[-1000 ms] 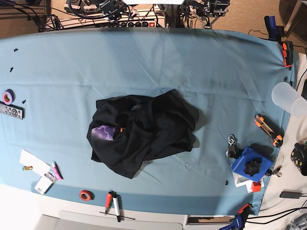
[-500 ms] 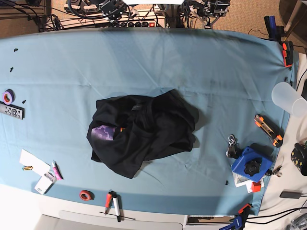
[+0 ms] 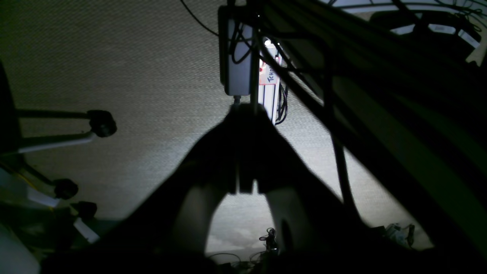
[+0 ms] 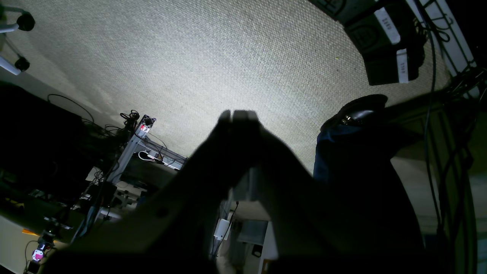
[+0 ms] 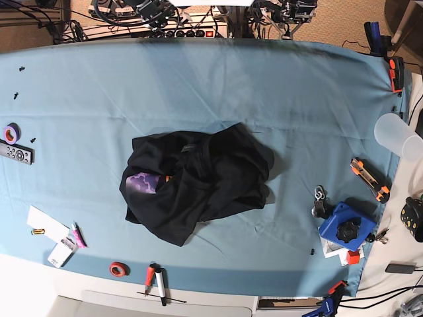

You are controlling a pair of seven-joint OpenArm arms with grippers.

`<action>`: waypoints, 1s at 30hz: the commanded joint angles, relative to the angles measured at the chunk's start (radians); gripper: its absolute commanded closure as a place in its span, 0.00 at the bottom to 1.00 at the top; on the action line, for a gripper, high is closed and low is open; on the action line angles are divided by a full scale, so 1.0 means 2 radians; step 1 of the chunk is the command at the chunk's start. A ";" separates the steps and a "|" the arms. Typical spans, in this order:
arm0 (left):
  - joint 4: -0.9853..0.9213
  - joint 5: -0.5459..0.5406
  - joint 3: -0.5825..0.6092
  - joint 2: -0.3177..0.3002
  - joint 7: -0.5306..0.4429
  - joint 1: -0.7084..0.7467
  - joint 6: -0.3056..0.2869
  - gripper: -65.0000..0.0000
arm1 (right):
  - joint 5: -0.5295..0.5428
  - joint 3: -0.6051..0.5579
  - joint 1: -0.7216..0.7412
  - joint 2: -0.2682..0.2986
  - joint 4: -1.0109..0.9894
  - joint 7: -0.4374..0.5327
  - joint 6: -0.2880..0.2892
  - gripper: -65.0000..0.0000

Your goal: Layout the t-shirt on the table in an organized manner, then fold the t-shirt properly

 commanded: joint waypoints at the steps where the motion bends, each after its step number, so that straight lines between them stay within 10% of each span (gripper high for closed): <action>1: 0.004 -0.001 0.000 -0.001 0.000 0.006 -0.002 1.00 | 0.002 0.001 -0.001 0.003 0.003 -0.014 0.005 1.00; 14: 0.143 -0.036 0.000 -0.050 0.012 0.129 -0.042 1.00 | 0.042 0.001 -0.058 0.076 0.104 -0.085 0.004 1.00; 30: 0.527 -0.240 -0.006 -0.099 0.228 0.348 -0.042 1.00 | 0.059 0.005 -0.278 0.223 0.494 -0.121 -0.056 1.00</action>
